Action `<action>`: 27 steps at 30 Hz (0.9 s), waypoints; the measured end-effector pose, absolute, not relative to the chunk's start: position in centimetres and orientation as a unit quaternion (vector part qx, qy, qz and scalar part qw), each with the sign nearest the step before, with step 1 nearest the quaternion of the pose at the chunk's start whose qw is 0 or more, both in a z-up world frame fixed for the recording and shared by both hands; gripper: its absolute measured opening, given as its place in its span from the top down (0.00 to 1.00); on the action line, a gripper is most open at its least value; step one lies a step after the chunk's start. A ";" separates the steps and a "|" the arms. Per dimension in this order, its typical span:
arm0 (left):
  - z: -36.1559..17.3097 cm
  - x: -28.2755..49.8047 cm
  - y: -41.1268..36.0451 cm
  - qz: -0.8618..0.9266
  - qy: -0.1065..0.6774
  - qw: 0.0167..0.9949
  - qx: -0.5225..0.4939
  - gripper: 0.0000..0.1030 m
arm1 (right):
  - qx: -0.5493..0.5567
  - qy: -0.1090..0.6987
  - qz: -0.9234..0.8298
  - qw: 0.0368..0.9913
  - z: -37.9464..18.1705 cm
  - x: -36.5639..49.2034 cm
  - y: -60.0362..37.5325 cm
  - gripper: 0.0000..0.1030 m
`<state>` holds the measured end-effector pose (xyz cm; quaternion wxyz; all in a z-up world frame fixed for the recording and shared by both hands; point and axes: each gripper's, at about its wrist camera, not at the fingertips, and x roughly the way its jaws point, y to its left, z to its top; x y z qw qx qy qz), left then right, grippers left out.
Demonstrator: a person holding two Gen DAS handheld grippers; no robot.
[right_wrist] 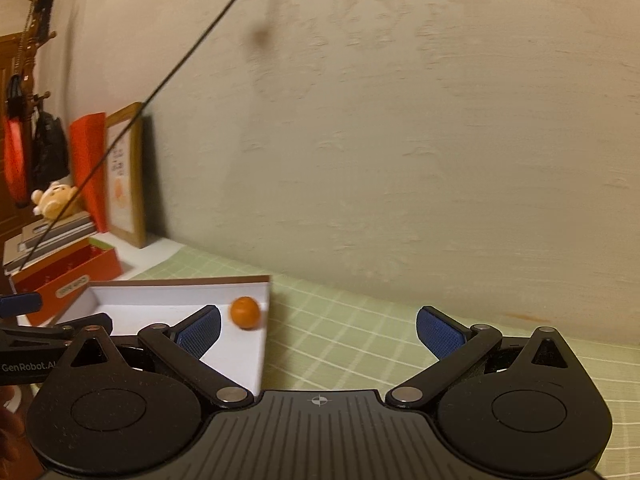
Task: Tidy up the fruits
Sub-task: 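Withdraw both open tools from the box toward the remaining fruits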
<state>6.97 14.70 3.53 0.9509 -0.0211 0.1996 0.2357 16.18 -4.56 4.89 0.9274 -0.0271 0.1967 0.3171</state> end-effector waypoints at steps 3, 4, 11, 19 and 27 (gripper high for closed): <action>3.2 8.0 13.2 0.217 0.206 0.954 -0.013 0.06 | -0.023 0.200 0.297 0.934 4.6 16.7 -6.6 0.00; 3.1 8.4 12.7 0.211 0.208 0.955 -0.010 0.06 | -0.024 0.202 0.289 0.936 4.5 16.9 -7.2 0.00; 2.1 11.2 8.7 0.176 0.210 0.962 -0.001 0.06 | -0.025 0.203 0.233 0.951 4.0 17.9 -12.1 0.00; 0.4 15.1 3.3 0.101 0.225 0.969 0.004 0.09 | -0.008 0.219 0.149 0.964 2.5 19.8 -18.4 0.00; -2.0 19.1 -2.2 0.043 0.245 0.968 0.013 0.18 | 0.007 0.230 0.089 0.969 1.1 20.8 -24.4 0.00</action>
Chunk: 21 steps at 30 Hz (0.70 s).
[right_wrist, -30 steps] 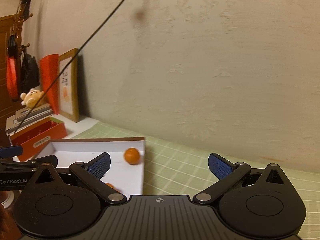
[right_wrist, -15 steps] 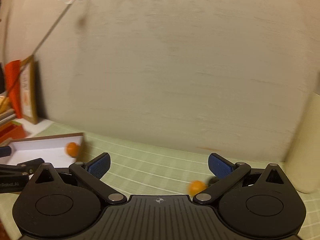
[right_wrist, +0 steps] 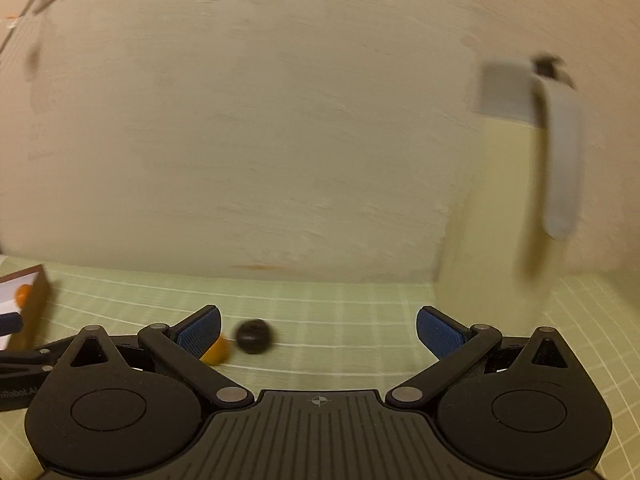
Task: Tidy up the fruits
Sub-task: 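Withdraw both open tools from the box toward the remaining fruits, then grasp the last small orange with the left tool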
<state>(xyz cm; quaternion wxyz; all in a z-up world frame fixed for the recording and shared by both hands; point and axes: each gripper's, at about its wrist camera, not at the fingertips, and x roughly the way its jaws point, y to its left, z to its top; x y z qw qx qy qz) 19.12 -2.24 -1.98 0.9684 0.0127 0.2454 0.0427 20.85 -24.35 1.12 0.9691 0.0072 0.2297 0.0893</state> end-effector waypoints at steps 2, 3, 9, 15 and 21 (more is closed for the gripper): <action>-2.7 19.9 -3.6 0.029 0.252 0.967 0.020 0.20 | 0.012 0.237 0.079 0.968 0.5 21.3 -25.6 0.00; -3.1 20.3 -4.3 0.025 0.255 0.966 0.023 0.21 | 0.012 0.241 0.076 0.967 0.3 21.4 -26.1 0.00; -4.8 22.9 -6.9 0.003 0.268 0.963 0.021 0.30 | 0.018 0.249 0.056 0.967 -0.9 22.4 -28.6 0.00; -5.8 25.2 -8.6 -0.009 0.277 0.961 0.017 0.40 | 0.024 0.261 0.049 0.964 -1.9 23.4 -30.4 0.00; -6.4 26.7 -8.8 -0.011 0.286 0.958 0.004 0.49 | 0.020 0.267 0.054 0.962 -2.7 24.3 -30.8 0.00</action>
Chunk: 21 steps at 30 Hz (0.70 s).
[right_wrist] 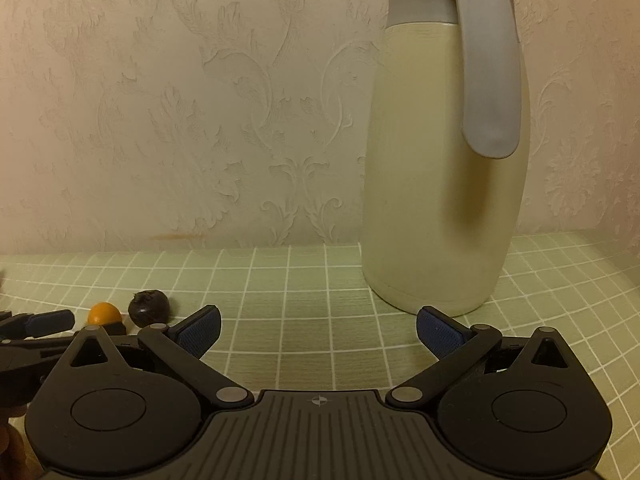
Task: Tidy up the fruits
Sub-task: 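Grasp the last small orange with the left tool, then grasp the last dark brown round fruit with the right tool while left tool holds the orange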
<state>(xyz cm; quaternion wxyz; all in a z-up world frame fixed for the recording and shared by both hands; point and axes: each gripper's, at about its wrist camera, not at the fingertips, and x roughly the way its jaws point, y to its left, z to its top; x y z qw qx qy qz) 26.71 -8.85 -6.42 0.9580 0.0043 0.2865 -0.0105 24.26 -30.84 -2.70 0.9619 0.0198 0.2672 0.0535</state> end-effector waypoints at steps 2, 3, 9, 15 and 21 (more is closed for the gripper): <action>-6.6 27.1 -8.7 -0.009 0.291 0.957 -0.002 0.62 | 0.021 0.270 0.052 0.961 -2.9 24.4 -31.0 0.00; -6.7 27.3 -8.6 -0.013 0.295 0.955 -0.007 0.74 | 0.022 0.271 0.051 0.961 -3.0 24.5 -31.0 0.00; -6.4 27.0 -8.5 -0.014 0.294 0.956 -0.006 0.79 | 0.024 0.273 0.051 0.960 -3.1 25.1 -30.8 0.00; -5.3 25.3 -7.1 -0.012 0.290 0.957 0.002 0.79 | 0.028 0.276 0.069 0.958 -3.3 25.6 -29.3 0.00; -4.2 23.3 -4.8 -0.001 0.289 0.957 0.002 0.79 | 0.014 0.275 0.103 0.956 -3.2 26.4 -25.8 0.00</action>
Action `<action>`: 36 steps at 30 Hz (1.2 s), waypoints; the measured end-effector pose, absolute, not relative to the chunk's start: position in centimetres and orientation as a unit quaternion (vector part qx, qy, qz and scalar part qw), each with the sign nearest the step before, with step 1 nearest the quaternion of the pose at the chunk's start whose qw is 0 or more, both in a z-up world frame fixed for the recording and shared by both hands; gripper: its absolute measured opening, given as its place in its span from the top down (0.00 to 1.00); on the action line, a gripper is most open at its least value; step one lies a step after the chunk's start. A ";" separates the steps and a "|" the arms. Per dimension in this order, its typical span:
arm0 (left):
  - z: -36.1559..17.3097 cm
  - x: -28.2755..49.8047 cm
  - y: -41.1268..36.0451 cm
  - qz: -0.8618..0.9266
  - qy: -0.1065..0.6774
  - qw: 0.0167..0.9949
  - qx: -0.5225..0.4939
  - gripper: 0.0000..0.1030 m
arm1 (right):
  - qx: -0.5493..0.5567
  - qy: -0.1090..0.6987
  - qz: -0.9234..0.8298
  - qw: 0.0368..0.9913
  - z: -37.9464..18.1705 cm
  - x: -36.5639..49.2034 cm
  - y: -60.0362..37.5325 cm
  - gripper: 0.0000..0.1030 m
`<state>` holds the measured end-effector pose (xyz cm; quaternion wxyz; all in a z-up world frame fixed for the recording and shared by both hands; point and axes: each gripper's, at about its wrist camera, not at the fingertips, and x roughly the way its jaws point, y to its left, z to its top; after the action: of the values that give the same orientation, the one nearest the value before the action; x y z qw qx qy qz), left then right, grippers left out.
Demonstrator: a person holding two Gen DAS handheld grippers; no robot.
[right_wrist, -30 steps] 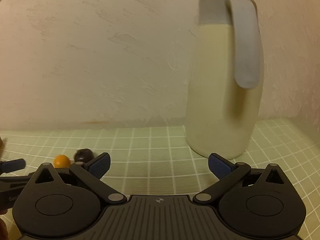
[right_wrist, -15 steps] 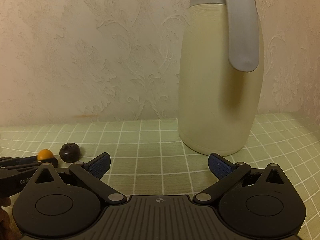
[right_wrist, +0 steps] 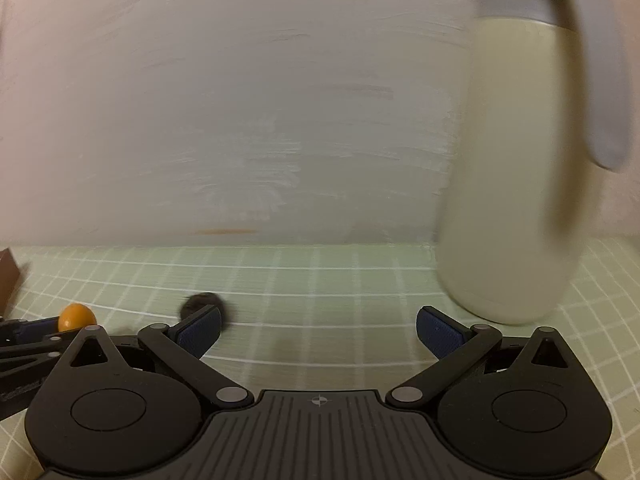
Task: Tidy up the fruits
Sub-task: 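Grasp the last dark brown round fruit with the right tool while left tool holds the orange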
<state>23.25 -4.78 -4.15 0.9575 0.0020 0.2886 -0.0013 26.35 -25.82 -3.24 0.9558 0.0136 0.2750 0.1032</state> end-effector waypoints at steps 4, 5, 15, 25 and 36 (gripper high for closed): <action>-3.7 22.3 -3.1 0.010 0.290 0.957 0.009 0.79 | 0.002 0.279 0.117 0.953 -3.3 27.0 -23.7 0.00; -3.6 22.1 -2.7 0.014 0.289 0.957 0.010 0.79 | 0.001 0.279 0.120 0.953 -3.3 27.1 -23.3 0.00; -2.3 21.0 -0.1 0.027 0.282 0.959 0.003 0.79 | -0.029 0.287 0.148 0.946 -3.8 27.8 -19.8 0.00; -1.9 20.7 1.0 0.033 0.279 0.960 -0.002 0.79 | -0.037 0.310 0.157 0.937 -4.9 29.3 -17.5 0.22; -1.7 20.7 1.4 0.036 0.278 0.960 -0.005 0.79 | -0.030 0.328 0.153 0.932 -5.4 30.3 -16.7 0.43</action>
<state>20.72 1.42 -1.73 0.9599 -0.0048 0.2778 0.0358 30.29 -16.66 -5.36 0.9317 -0.0295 0.3281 0.1528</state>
